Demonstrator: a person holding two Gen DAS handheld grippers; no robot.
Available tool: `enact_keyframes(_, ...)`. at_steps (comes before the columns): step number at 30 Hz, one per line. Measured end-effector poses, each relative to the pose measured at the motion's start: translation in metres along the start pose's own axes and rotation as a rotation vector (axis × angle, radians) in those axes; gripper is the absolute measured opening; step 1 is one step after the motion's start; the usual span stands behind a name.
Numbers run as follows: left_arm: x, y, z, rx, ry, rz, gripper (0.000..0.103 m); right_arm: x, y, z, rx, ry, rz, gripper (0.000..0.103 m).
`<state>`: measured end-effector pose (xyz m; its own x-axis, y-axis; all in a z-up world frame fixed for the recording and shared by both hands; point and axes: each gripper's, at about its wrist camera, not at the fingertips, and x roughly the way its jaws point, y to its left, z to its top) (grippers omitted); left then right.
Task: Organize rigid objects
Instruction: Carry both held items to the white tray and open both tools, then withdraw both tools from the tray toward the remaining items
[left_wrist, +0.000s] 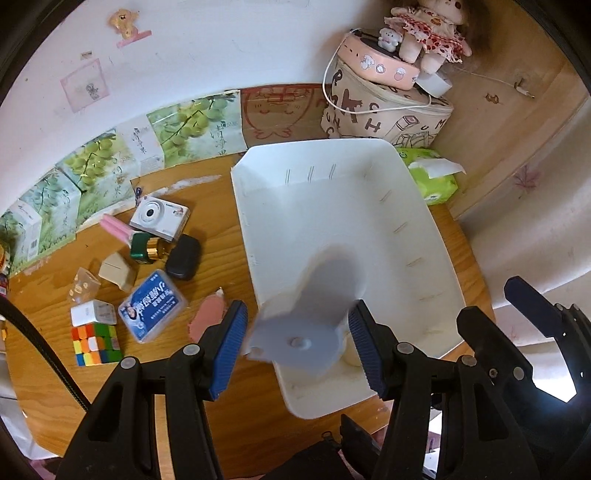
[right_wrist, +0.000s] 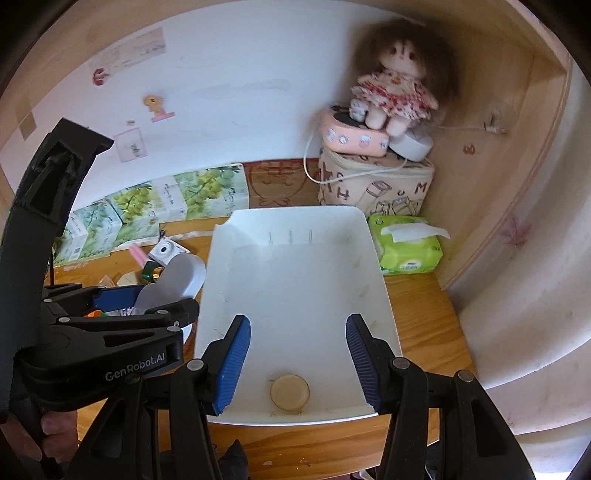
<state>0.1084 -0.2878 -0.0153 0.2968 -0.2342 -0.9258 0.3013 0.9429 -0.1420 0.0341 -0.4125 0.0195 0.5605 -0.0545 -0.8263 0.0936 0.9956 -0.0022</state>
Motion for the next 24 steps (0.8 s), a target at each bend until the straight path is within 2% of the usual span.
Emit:
enact_keyframes(7,-0.002,0.012,-0.005,-0.068,-0.026,0.005,0.078,0.015,-0.016,-0.002,0.033,0.035,0.048,0.071)
enact_keyframes(14,-0.018,0.034,-0.016,-0.138,-0.080,0.038,0.079,0.025,-0.001,-0.003,-0.006,0.069,0.109,0.072)
enact_keyframes(17,-0.025,0.045,-0.024,-0.169,-0.097,0.045,0.079,0.023,0.013,-0.002,-0.035,0.065,0.139,0.077)
enact_keyframes(24,-0.051,0.087,-0.053,-0.278,-0.088,0.079,0.079,0.019,0.044,-0.006,-0.083,0.118,0.202,0.077)
